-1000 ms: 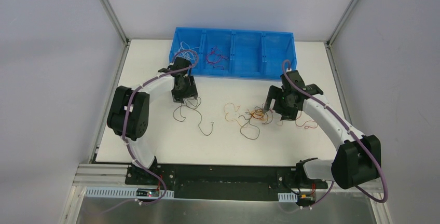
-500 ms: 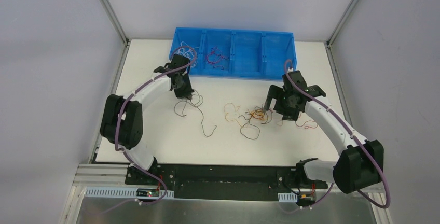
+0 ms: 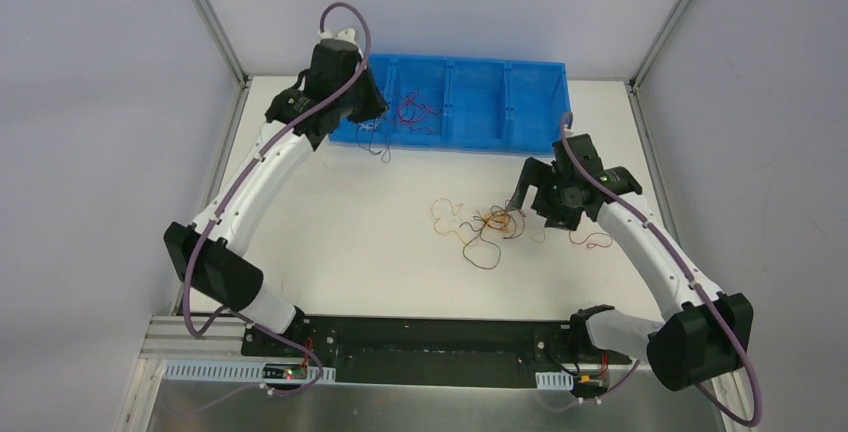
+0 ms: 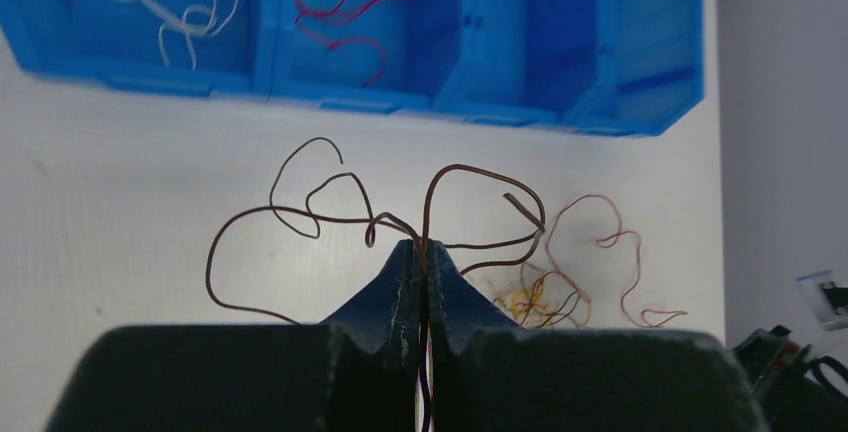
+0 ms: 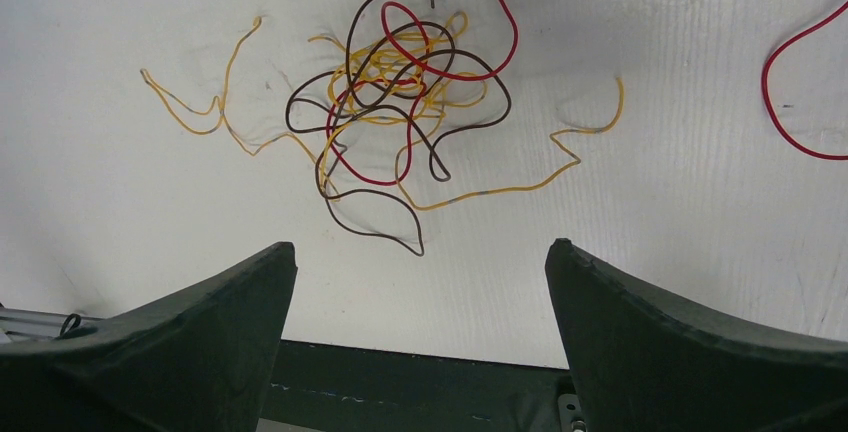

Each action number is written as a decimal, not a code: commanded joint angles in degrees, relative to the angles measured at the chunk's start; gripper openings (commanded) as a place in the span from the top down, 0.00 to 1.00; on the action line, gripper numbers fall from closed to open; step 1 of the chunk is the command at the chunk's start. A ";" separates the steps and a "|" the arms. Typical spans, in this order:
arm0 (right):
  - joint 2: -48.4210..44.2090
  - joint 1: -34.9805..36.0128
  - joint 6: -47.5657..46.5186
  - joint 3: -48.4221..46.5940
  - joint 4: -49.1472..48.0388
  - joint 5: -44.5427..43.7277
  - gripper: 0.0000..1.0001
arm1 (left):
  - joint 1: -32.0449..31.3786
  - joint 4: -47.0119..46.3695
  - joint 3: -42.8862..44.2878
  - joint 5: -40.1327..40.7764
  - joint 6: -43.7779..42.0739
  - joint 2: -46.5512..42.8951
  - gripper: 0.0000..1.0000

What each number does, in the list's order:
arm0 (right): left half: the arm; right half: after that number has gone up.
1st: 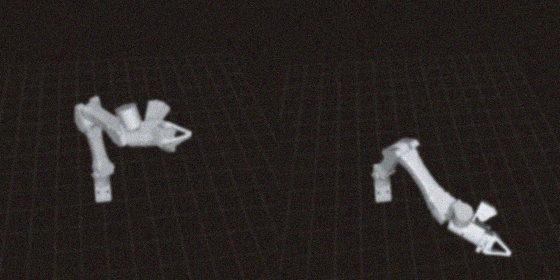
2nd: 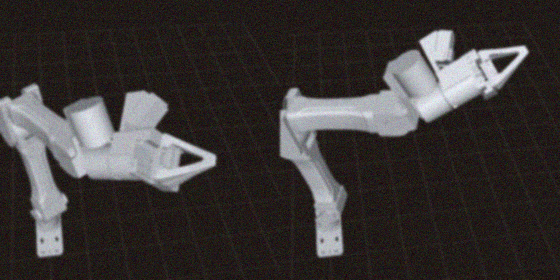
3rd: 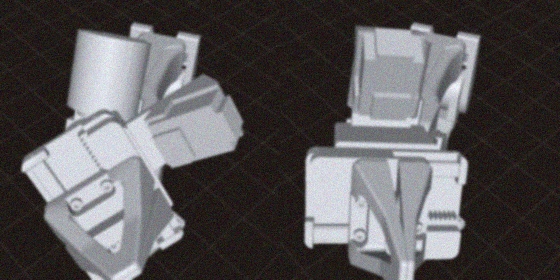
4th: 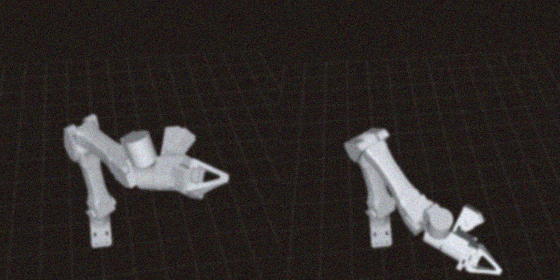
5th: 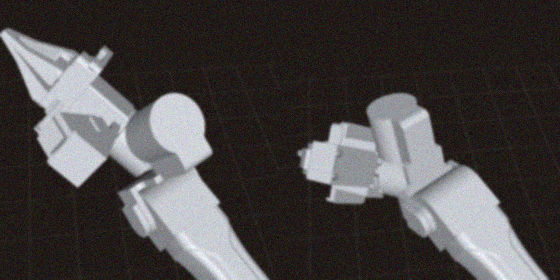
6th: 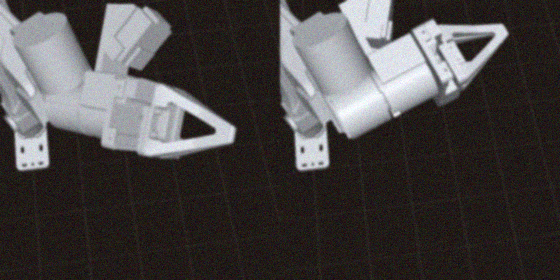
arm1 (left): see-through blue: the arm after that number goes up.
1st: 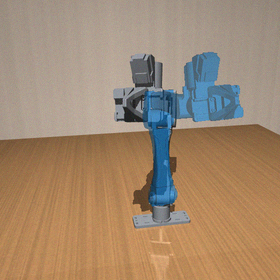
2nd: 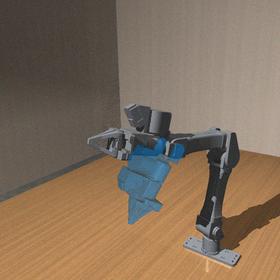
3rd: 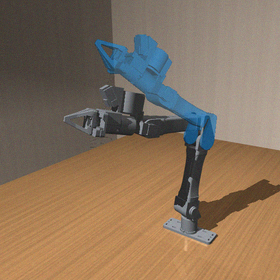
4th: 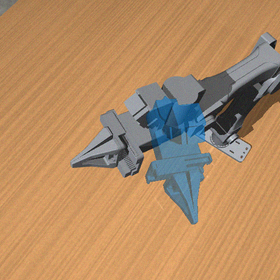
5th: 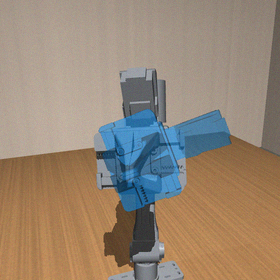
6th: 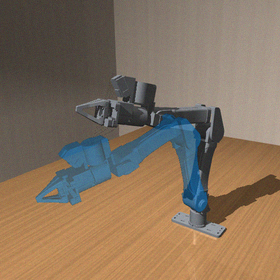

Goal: Untangle the cables

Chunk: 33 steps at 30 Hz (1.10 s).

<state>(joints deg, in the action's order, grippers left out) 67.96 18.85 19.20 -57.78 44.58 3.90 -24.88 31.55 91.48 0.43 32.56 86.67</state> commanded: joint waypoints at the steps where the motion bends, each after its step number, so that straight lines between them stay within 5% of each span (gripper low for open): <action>1: -3.63 -1.62 0.46 -4.53 2.58 -0.90 0.00 | -2.92 -0.41 14.12 2.41 -4.48 7.15 1.00; 13: -10.43 -15.92 1.34 -5.13 3.61 5.56 0.00 | -5.95 -5.94 50.41 2.02 -7.27 36.88 1.00; 25: -9.29 -17.97 1.34 -2.20 1.34 7.36 0.01 | -7.23 -28.48 53.04 -1.98 -7.37 50.91 1.00; 33: -8.64 -20.66 -0.43 -2.69 1.42 9.82 0.00 | -7.99 -31.46 54.74 -0.75 -8.22 55.99 1.00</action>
<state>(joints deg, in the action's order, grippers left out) 59.48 0.01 19.94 -59.51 46.52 11.84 -32.32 5.91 142.71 0.16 25.12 141.99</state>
